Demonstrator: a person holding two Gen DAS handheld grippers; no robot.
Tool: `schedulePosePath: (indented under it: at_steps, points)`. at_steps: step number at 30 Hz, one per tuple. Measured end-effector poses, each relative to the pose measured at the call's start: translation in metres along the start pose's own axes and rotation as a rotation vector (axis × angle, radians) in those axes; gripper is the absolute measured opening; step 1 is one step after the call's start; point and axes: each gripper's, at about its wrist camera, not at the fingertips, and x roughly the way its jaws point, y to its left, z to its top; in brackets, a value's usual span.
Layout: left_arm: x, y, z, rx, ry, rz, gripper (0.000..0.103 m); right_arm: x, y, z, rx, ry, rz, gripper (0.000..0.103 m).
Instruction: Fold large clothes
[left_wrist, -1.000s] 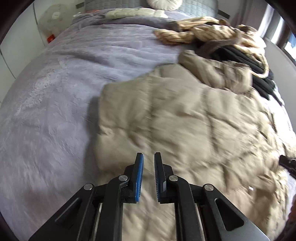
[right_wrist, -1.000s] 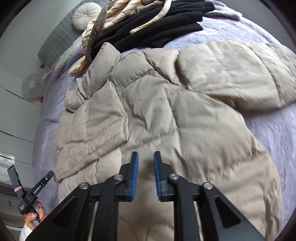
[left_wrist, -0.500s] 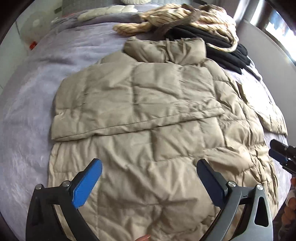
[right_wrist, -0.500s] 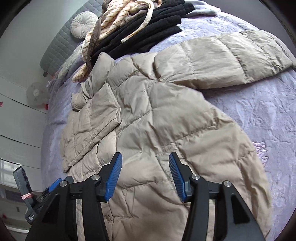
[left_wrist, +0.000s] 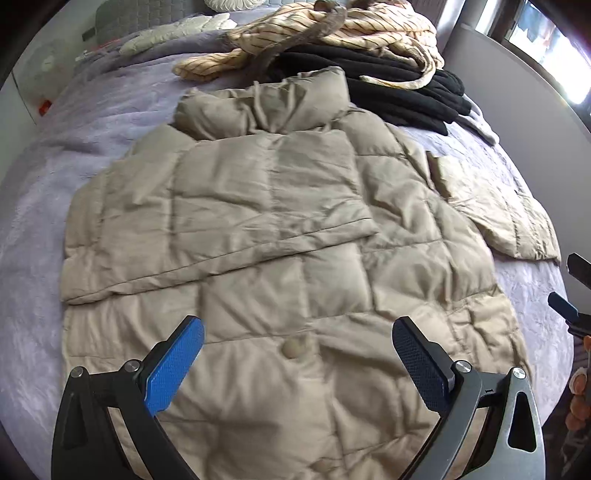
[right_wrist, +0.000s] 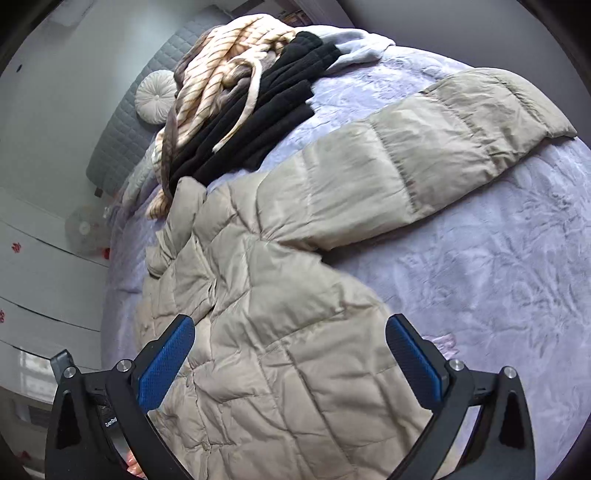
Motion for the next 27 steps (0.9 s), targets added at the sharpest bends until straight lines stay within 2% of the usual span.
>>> schedulePosePath:
  at_steps: [7,12,18,21,27]
  points:
    - [0.006,-0.038,0.009,0.02,0.009,-0.015,0.102,-0.018,-0.049,0.037,0.051,-0.049,-0.058,0.103]
    - [0.01,-0.058,0.014,0.032,0.011,-0.018,0.102,-0.022,-0.095,0.054,0.152,-0.083,-0.088,0.103]
    - [0.019,-0.081,0.021,0.047,0.011,-0.016,0.102,-0.009,-0.146,0.067,0.28,-0.053,-0.094,0.103]
    - [0.026,-0.089,0.024,0.05,0.02,-0.001,0.102,-0.002,-0.173,0.075,0.384,-0.048,-0.044,0.103]
    - [0.037,-0.101,0.028,0.038,0.037,0.014,0.102,0.009,-0.213,0.105,0.578,-0.133,0.122,0.103]
